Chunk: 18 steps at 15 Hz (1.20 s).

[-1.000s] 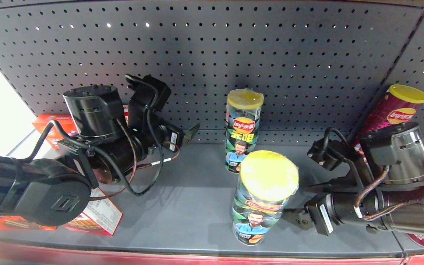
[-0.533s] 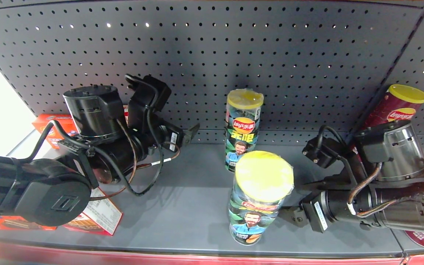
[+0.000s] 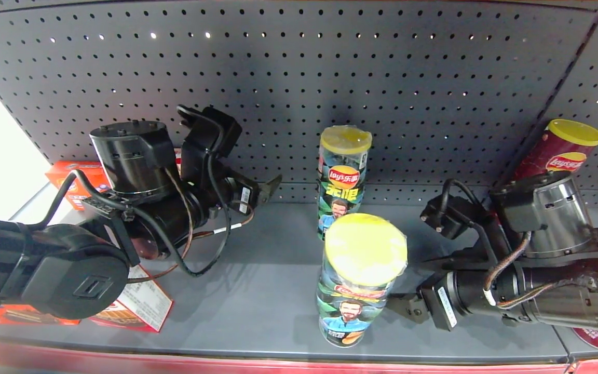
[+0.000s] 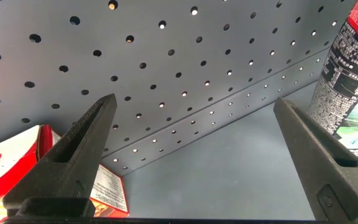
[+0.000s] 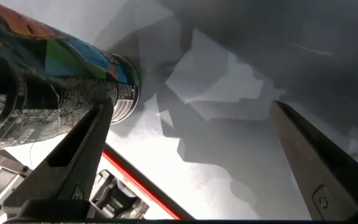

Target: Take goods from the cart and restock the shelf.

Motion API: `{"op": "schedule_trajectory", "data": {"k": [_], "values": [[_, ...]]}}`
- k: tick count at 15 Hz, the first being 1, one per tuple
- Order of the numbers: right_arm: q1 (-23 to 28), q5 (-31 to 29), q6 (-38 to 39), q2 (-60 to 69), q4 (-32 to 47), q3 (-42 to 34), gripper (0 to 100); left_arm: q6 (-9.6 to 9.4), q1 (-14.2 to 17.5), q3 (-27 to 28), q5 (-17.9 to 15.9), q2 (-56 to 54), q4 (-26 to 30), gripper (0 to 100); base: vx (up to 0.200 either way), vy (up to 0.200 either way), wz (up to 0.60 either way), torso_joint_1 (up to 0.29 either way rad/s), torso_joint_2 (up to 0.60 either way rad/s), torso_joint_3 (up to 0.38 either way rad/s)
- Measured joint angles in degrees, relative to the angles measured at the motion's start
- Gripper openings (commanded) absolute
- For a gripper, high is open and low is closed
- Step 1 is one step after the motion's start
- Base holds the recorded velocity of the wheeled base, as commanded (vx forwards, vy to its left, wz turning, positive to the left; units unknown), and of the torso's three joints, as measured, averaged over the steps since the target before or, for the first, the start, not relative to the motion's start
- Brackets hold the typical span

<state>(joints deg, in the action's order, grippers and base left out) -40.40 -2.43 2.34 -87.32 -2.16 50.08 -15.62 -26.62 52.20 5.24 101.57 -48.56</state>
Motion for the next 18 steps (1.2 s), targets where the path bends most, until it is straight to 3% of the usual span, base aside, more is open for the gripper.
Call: {"op": "schedule_trajectory", "data": {"k": [3,9,14,18], "values": [[0.7,-0.1,0.2,1.4,-0.6,-0.2,100,-0.04,0.0,-1.0,0.0,-0.7,0.0,100,0.000,0.000,0.00,0.000,0.00,0.000],[3.0,-1.8,0.1,10.2,-10.9,-1.3,100,-0.26,0.1,-4.5,-0.4,-7.9,2.1,100,0.000,0.000,0.00,0.000,0.00,0.000],[2.8,-2.1,-1.6,19.1,-20.1,-8.2,100,-0.30,0.0,-8.8,0.2,-13.1,1.9,100,0.000,0.000,0.00,0.000,0.00,0.000],[3.0,-1.9,-4.0,30.5,-22.4,-16.0,100,-0.48,-0.2,-9.2,0.2,-15.9,1.0,100,0.000,0.000,0.00,0.000,0.00,0.000]]}}
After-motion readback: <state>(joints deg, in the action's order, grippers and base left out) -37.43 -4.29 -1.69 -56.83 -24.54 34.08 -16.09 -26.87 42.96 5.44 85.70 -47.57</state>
